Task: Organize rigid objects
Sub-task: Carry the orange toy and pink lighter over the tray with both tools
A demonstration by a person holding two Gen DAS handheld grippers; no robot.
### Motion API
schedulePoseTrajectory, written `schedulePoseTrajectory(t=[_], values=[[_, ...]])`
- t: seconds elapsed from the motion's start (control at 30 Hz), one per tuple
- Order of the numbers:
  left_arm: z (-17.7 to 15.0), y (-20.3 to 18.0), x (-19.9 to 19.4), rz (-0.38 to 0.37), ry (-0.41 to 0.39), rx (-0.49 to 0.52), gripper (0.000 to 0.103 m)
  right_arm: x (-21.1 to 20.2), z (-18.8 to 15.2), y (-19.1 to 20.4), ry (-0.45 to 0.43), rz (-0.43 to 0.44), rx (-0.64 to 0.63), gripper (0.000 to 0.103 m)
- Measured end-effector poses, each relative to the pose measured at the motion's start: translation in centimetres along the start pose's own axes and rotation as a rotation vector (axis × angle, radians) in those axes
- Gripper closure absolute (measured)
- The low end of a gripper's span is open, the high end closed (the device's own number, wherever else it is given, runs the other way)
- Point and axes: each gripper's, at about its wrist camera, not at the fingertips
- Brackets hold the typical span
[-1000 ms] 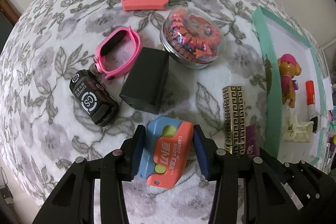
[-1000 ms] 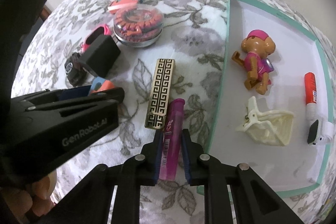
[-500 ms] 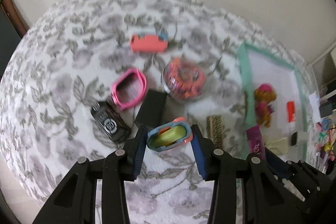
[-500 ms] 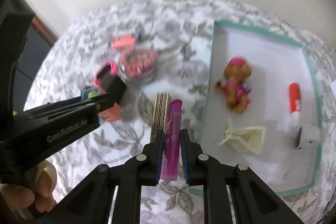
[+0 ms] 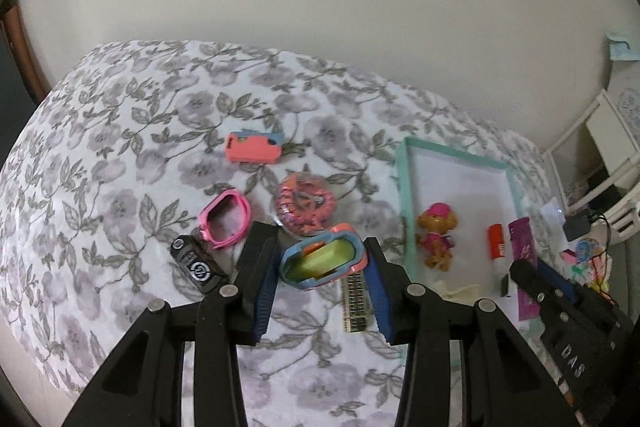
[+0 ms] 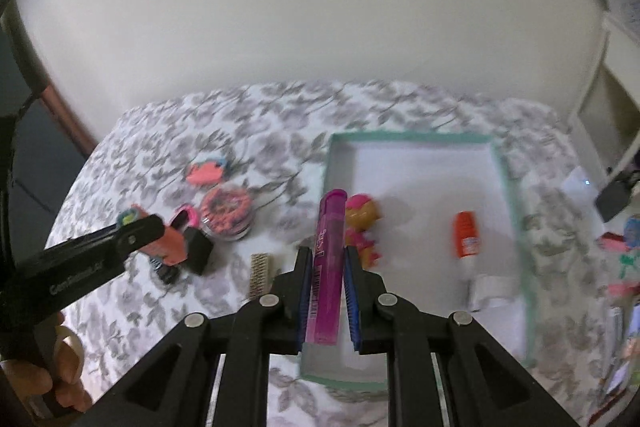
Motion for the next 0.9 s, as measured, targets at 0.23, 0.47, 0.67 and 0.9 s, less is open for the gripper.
schedulePoseTrajectory(t=[0.23, 0.47, 0.67, 0.9], values=[[-0.4, -2.1, -0.9, -0.040, 0.001, 0.049, 0.060, -1.7, 0.1, -3.5, -0.034, -0.065, 0.060, 0.086], [-1.9, -5.7, 0.0, -0.070, 0.068, 0.149, 0.060, -0.4, -0.9, -5.9, 0.042, -0.133, 0.066, 0.086], [-4.2, -8.8, 2.1, -0.111, 0.179, 0.248, 0.060, 1.9, -2.1, -7.2, 0.134, -0.162, 0.072, 0.086], [-6.3, -10.2, 4.6, -0.169, 0.308, 0.283, 0.060, 4.5, -3.5, -7.7, 0.229, -0.161, 0.066, 0.086]])
Point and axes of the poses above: each gripper's, at about its wrist camera, not at the fingertips, and x roughly the way its jaws point, y to its left, z to its top, and after that the axes turned 3 degrees about -x, right-handed
